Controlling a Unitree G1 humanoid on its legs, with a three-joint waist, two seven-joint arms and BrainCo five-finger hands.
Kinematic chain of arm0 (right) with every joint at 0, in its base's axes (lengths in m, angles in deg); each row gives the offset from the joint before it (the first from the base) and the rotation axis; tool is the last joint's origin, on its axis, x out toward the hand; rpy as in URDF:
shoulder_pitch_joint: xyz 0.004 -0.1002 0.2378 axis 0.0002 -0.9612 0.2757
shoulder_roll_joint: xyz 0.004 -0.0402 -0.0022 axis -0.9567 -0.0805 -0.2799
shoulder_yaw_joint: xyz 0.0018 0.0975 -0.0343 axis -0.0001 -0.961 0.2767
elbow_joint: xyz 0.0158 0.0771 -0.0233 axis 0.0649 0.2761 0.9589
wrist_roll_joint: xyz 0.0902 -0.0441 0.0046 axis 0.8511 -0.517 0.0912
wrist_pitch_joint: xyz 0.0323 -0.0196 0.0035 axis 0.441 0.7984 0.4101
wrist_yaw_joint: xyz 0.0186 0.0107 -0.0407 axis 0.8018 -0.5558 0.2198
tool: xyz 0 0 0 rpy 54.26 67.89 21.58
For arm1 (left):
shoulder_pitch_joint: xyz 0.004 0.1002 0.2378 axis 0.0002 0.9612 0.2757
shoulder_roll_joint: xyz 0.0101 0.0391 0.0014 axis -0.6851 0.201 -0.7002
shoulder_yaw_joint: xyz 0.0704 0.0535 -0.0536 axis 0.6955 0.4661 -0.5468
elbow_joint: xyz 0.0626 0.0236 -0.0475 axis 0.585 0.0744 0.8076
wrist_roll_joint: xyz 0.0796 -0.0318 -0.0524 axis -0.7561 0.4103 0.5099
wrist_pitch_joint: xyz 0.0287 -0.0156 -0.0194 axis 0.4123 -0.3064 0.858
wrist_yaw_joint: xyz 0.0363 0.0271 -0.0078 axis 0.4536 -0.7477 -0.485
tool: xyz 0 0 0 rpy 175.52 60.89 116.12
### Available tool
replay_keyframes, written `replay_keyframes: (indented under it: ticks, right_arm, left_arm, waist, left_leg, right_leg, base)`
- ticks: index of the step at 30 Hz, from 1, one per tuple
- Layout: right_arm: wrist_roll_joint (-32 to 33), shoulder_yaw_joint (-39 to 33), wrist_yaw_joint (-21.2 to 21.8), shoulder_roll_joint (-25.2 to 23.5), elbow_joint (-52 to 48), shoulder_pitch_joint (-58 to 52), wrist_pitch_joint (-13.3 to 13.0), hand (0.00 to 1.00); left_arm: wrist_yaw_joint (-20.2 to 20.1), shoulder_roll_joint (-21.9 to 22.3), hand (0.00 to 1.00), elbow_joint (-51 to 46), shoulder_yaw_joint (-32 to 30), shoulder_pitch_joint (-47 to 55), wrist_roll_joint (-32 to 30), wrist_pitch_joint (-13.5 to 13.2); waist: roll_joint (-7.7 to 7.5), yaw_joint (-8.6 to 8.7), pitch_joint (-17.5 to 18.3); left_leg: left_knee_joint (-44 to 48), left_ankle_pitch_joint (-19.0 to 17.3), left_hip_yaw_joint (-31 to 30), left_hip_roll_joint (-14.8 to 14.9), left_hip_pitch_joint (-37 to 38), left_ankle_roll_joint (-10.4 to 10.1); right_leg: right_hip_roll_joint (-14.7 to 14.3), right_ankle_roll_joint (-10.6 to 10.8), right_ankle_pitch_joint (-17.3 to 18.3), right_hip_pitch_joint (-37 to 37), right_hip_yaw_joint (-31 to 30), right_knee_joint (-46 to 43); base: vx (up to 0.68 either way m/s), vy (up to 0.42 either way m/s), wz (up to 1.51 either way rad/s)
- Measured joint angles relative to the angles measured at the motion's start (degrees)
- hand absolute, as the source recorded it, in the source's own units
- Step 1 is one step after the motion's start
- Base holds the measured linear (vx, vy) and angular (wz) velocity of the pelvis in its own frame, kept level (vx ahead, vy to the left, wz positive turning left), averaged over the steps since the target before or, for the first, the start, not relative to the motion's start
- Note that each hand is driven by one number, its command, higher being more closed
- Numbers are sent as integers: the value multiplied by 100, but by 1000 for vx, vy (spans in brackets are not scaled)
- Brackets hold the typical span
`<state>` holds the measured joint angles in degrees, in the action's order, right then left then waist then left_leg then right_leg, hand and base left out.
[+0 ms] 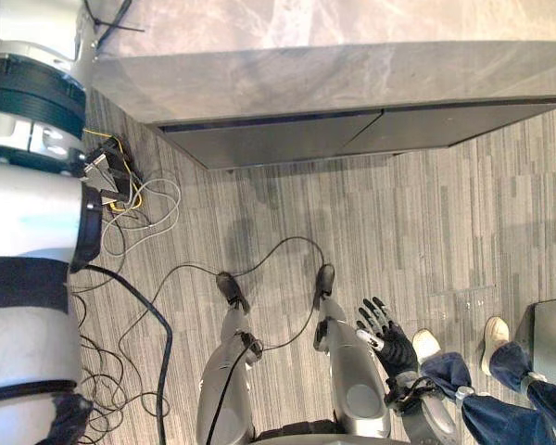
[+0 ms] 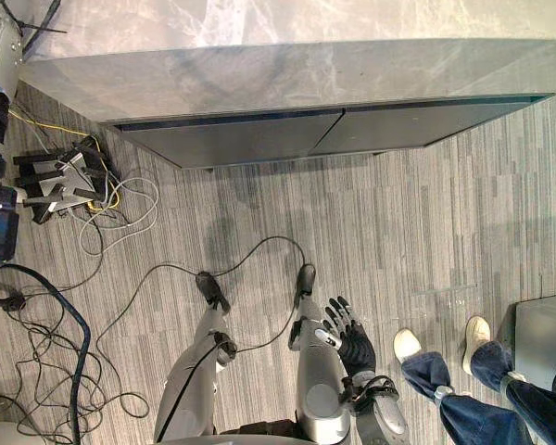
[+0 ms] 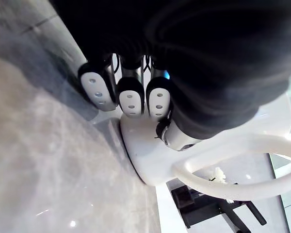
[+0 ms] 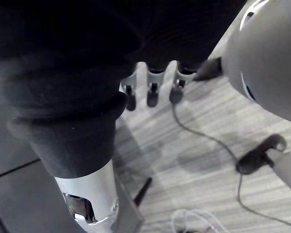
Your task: Organize washtable
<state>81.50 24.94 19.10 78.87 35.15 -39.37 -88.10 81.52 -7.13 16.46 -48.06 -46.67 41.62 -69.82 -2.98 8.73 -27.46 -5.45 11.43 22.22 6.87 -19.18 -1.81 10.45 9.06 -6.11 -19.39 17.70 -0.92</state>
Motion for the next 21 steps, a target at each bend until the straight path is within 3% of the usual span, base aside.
replay_keyframes:
  ticks: [5, 10, 14, 21]
  right_arm:
    - [-4, -7, -1, 1, 7, 0, 1, 0]
    - [-62, -185, -2, -11, 60, 22, 41, 0]
    - [-97, -285, 0, -13, 289, 16, 71, 0]
    - [-185, -309, 14, -12, 437, -123, 175, 0]
  left_arm:
    - [-66, 399, 100, -329, -171, 784, 0, 42]
    - [-300, 677, 100, -432, -104, 1267, -14, 103]
    - [-439, 857, 100, -429, -82, 1725, -134, 184]
    - [-521, 958, 100, -386, -95, 2054, -229, 191]
  waist:
    - [32, -4, 22]
    - [158, -10, 91]
    - [373, -13, 455]
    - [444, 8, 773]
  left_leg:
    - [0, -1, -113, -28, 462, 0]
    - [0, -2, -303, -58, 728, 0]
    - [-3, -12, -469, -82, 819, 6]
    - [-42, -40, -472, -81, 1029, -29]
  right_leg:
    - [18, -140, 99, 544, 127, -1]
    - [43, -120, 162, 925, 293, -29]
    - [98, 15, 340, 1077, 445, -208]
    - [99, 44, 362, 1306, 429, -203]
  base:
    - [49, -21, 11]
    - [20, 7, 21]
    - [19, 16, 24]
    - [4, 1, 3]
